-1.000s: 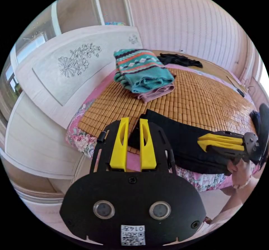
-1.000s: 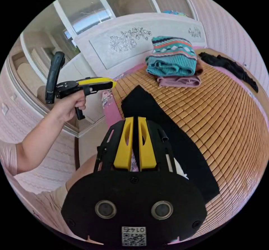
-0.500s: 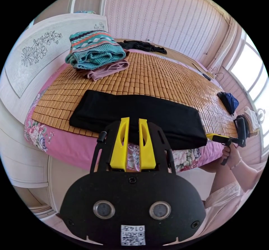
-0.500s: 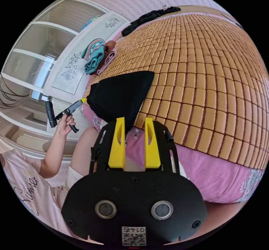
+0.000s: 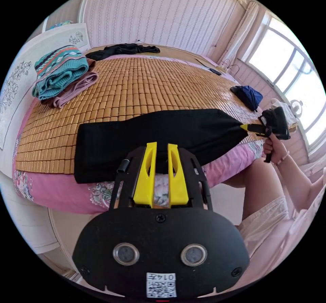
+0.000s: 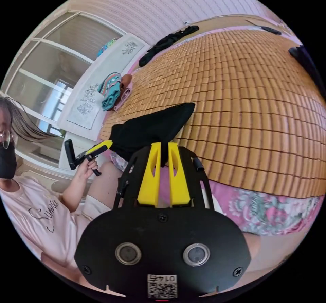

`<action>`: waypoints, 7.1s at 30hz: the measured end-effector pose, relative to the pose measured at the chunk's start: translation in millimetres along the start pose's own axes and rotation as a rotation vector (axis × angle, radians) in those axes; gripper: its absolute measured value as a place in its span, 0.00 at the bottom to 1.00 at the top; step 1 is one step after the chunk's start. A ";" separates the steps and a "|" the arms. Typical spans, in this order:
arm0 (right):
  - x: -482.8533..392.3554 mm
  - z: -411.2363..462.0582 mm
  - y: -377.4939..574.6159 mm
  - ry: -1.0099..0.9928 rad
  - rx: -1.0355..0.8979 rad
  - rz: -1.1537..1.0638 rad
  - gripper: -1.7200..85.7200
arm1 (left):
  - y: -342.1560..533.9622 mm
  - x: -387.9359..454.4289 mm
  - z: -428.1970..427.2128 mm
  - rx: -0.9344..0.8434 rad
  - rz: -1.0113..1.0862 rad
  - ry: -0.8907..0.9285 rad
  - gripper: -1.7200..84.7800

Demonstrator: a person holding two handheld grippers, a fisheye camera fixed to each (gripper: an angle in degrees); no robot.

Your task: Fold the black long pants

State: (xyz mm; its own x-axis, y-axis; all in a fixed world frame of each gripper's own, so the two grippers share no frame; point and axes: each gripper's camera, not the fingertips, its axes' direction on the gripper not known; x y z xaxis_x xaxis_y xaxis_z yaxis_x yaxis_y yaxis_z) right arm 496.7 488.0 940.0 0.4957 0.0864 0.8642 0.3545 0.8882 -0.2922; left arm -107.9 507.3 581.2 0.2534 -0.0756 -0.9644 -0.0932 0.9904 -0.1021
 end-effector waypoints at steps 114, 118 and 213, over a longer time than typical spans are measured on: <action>-170.0 163.7 -109.2 0.353 -0.423 -0.507 0.02 | 55.5 186.8 186.5 -0.147 0.443 0.020 0.01; -127.9 96.8 -93.3 0.222 -0.309 -0.372 0.02 | 57.9 190.5 175.5 -0.115 0.437 0.038 0.05; 159.3 -294.6 -80.3 -0.001 0.084 -0.058 0.08 | -226.9 250.2 249.5 0.238 -0.016 0.689 0.11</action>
State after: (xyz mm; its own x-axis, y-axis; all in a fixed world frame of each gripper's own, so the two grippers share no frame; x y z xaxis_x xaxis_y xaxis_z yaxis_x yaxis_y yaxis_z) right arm 780.8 297.6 980.4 0.4756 0.0343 0.8790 0.3148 0.9264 -0.2065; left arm 216.9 292.6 423.9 -0.4185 -0.0684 -0.9056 0.1376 0.9809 -0.1377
